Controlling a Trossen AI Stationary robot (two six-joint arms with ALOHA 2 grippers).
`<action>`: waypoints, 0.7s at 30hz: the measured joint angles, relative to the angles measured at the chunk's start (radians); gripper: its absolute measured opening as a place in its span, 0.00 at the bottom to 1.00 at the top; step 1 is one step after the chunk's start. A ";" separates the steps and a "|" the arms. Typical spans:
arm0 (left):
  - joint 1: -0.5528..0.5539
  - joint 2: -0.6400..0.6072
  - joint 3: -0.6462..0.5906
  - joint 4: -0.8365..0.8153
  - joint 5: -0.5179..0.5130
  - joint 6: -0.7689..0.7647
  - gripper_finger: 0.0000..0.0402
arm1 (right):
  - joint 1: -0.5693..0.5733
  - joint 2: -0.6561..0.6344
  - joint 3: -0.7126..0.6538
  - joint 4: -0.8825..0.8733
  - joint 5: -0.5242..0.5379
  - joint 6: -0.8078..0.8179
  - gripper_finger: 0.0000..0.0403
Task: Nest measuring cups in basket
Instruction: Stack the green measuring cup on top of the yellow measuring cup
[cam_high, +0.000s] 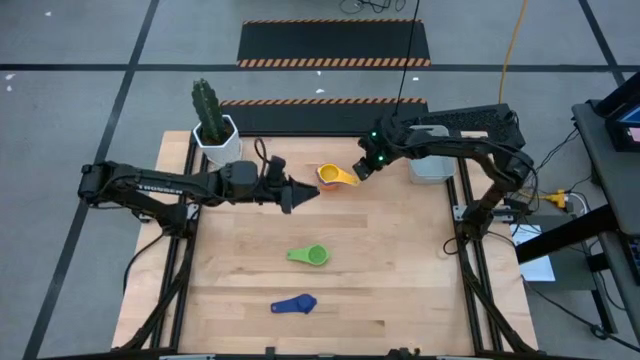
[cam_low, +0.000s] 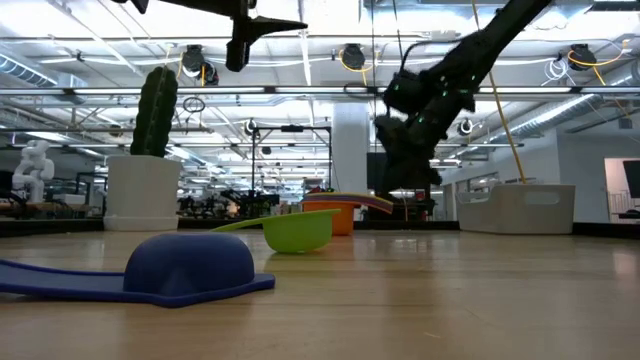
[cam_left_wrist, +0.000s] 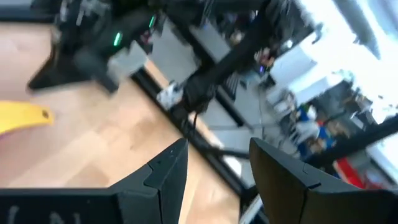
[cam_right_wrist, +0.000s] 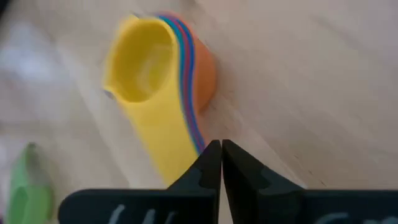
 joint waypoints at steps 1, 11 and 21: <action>-0.014 0.000 0.000 -0.020 0.000 0.007 0.43 | 0.000 -0.028 0.000 -0.012 0.001 0.000 0.02; -0.144 0.000 0.000 -0.258 0.000 0.056 0.43 | 0.093 -0.301 -0.005 -0.065 -0.004 0.104 0.02; -0.204 0.000 0.000 -0.417 0.076 0.080 0.44 | 0.273 -0.494 -0.114 0.005 -0.004 0.334 0.02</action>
